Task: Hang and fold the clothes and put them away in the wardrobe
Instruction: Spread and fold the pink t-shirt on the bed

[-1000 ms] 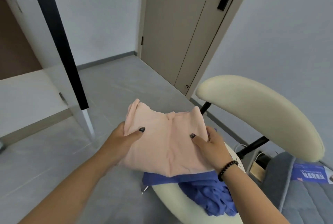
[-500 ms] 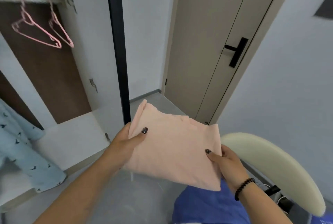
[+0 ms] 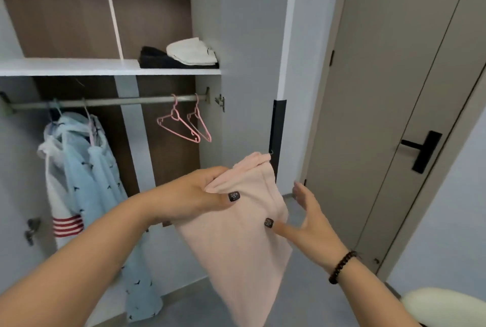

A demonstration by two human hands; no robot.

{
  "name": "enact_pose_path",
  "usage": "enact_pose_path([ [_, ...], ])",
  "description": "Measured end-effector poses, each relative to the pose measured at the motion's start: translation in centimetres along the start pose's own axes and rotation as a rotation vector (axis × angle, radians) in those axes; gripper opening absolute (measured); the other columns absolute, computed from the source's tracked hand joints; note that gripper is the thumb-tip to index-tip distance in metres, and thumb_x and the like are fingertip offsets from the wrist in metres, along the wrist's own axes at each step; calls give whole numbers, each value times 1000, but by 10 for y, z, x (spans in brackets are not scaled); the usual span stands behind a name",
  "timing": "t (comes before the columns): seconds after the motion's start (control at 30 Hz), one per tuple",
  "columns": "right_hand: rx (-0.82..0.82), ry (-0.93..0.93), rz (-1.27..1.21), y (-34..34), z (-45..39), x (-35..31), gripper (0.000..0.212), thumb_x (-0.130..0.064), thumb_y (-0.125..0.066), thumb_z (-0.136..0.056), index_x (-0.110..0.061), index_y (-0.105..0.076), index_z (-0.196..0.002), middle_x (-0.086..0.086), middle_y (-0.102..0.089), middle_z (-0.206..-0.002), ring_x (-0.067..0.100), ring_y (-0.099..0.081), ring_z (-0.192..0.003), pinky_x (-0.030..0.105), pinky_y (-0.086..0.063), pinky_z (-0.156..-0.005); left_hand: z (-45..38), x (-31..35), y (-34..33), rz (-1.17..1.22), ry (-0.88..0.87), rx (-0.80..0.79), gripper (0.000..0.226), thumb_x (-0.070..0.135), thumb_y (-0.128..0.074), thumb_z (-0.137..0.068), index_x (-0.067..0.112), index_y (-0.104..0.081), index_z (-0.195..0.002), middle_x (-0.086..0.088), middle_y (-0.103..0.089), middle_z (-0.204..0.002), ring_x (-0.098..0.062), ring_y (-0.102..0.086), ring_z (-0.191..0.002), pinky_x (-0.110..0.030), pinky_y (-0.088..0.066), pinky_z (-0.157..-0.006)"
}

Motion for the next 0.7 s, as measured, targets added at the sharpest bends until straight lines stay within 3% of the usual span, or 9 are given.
enact_pose_path([
  [0.07,-204,51,-67,-35,-15,-26,91,-42,-83,-64,-31,-35,-140,-19,-45,-140,1,-39,-131,37,-34,-112,8,1,17,-107,-2,-33,10,21,-64,-91,24,-61,-100,7,-67,-93,-7,-65,-87,-26,-52,-77],
  [0.17,-419,39,-280,-78,-32,-48,60,-23,-82,-72,-21,-55,-125,-7,-67,-119,11,-62,-112,31,-50,-94,16,-3,45,-208,7,-51,9,21,-67,-90,21,-63,-98,10,-64,-87,-4,-61,-80,-23,-50,-72],
  [0.27,-472,71,-263,-108,-50,-58,41,-20,-78,-75,-20,-64,-113,-4,-72,-107,14,-67,-101,23,-53,-80,19,-8,73,-301,2,-37,12,21,-69,-86,19,-66,-98,1,-66,-90,-8,-59,-81,-28,-46,-73],
  [0.37,-526,106,-343,-142,-75,-73,38,-20,-72,-75,-20,-66,-112,-2,-72,-109,17,-68,-102,24,-53,-79,15,-17,114,-368,14,46,17,26,-73,-83,24,-69,-100,7,-69,-94,-10,-65,-87,-31,-52,-77],
  [0.5,-439,215,-441,-163,-130,-98,36,-20,-70,-76,-28,-66,-111,-6,-70,-113,14,-65,-106,26,-53,-83,-6,-30,176,-383,47,218,25,26,-80,-77,26,-69,-100,10,-72,-95,-10,-68,-86,-29,-56,-79],
  [0.57,-387,264,-470,-165,-162,-111,36,-18,-69,-77,-28,-66,-111,-5,-70,-114,15,-65,-107,31,-53,-88,-17,-38,208,-288,55,317,31,25,-82,-74,24,-68,-102,4,-74,-93,-13,-70,-86,-28,-57,-78],
  [0.7,-267,345,-467,-166,-229,-138,30,-8,-70,-83,-34,-69,-99,-6,-70,-108,14,-65,-104,37,-52,-91,-32,-80,270,397,1,560,37,15,-71,-76,16,-67,-113,-16,-71,-108,-29,-67,-98,-31,-57,-78],
])
Point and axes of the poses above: each hand's wrist, its own z-axis away from the middle knuckle, its own y-axis out of the back of the hand, x = y × z, the point moved 9 cm from there along -z, towards the middle knuckle
